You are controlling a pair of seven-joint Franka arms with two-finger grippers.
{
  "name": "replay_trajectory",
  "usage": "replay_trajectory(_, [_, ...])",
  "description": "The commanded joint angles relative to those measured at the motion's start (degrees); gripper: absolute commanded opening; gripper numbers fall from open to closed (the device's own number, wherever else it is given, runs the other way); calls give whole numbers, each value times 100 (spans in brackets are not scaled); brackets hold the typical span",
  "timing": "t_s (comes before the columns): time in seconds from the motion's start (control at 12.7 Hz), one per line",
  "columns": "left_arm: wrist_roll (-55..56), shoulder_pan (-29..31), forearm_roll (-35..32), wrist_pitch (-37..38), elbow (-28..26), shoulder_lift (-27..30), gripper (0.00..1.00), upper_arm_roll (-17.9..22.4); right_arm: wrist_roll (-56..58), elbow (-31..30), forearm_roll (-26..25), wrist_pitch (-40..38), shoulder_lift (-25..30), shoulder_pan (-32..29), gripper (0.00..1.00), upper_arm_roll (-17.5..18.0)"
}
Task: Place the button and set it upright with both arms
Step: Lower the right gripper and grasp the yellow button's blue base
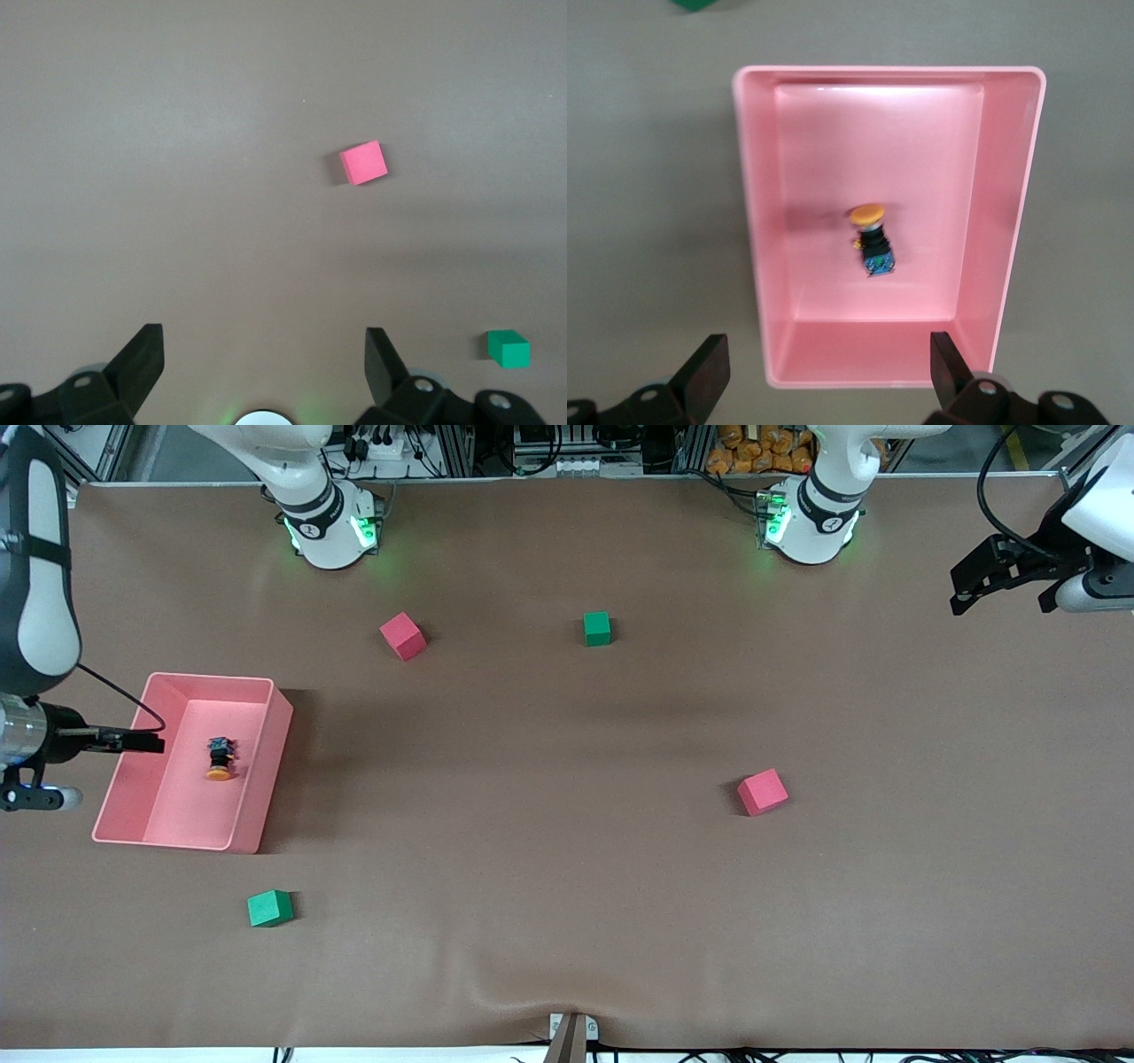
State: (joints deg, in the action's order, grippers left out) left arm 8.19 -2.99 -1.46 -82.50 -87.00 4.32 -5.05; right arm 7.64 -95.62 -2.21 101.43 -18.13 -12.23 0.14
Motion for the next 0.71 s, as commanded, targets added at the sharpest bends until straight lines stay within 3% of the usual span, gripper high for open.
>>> replay_trajectory(0.0, [-28,-26,-38,112,113,-36,100,-14,194,-894,-52,876,134,-296,100,100])
replay_trajectory(0.24, [7,-53,-47,103,122,-45,100,-14,368,-1720,-52,2035,108,-385,100,92])
replay_trajectory(0.63, [-28,-71,-65,103,95,-54,100,-23,791,-2047,131,2873,-375,-710,100,109])
